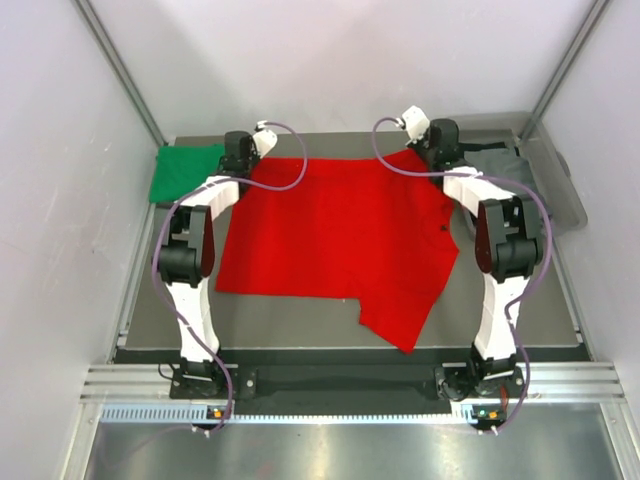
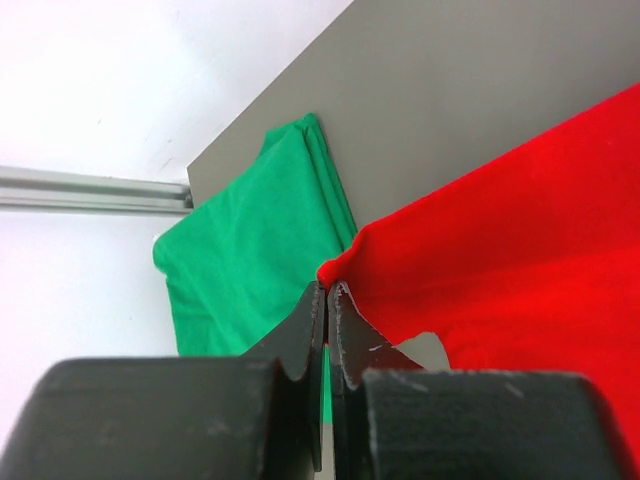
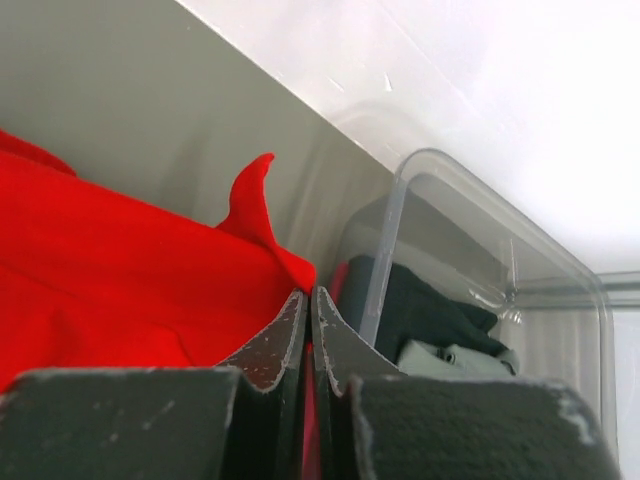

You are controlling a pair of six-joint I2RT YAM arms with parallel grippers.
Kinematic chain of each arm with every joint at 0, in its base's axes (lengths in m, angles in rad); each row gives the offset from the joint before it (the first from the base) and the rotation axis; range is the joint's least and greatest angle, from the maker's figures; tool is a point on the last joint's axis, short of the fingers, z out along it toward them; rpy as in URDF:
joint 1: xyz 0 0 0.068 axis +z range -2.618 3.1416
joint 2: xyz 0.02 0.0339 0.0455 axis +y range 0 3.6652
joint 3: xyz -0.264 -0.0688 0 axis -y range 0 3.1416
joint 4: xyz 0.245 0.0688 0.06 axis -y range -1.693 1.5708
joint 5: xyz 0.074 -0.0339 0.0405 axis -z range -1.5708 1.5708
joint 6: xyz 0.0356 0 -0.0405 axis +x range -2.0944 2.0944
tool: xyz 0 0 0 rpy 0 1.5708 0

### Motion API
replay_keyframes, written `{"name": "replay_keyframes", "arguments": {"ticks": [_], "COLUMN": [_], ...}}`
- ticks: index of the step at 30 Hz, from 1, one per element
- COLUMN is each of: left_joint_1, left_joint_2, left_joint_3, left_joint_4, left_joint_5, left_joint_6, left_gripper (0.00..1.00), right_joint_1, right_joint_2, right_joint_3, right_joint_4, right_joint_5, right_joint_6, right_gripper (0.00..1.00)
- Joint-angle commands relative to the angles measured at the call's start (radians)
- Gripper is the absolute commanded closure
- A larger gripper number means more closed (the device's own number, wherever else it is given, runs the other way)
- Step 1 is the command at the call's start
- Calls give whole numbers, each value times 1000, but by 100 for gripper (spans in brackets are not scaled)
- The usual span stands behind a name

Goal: Fold and stack the t-shirts
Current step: Fold the tshirt

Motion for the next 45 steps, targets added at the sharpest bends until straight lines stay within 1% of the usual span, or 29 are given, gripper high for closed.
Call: {"name": "replay_keyframes", "arguments": {"ticks": [1, 11, 18, 28, 37, 45], "left_joint_1": [9, 21, 32, 35, 36, 36], "left_joint_2": [-85, -131, -163, -205, -235, -243], "left_joint_3": [-33, -120, -169, -289, -376, -413], "left_joint_4": [64, 93, 105, 113, 123, 114], "left_joint_5": [-2, 3, 15, 36, 35, 46], "left_joint_6": [-8, -17, -27, -50, -77, -92], "left_gripper": [100, 100, 100, 100, 100, 100], "right_joint_1": [-14, -14, -10, 3, 4, 4], "right_joint_2": [-111, -272, -369, -455, -512, -547], "right_joint_3": [-38, -254, -340, -492, -575, -636], "right_joint_4": [45, 51, 27, 31, 14, 4], "right_joint_5": [-20, -46, -63, -61, -64, -72], "right_joint_6": [27, 24, 45, 54, 45, 51], "right_gripper": [100, 100, 100, 100, 100, 100]}}
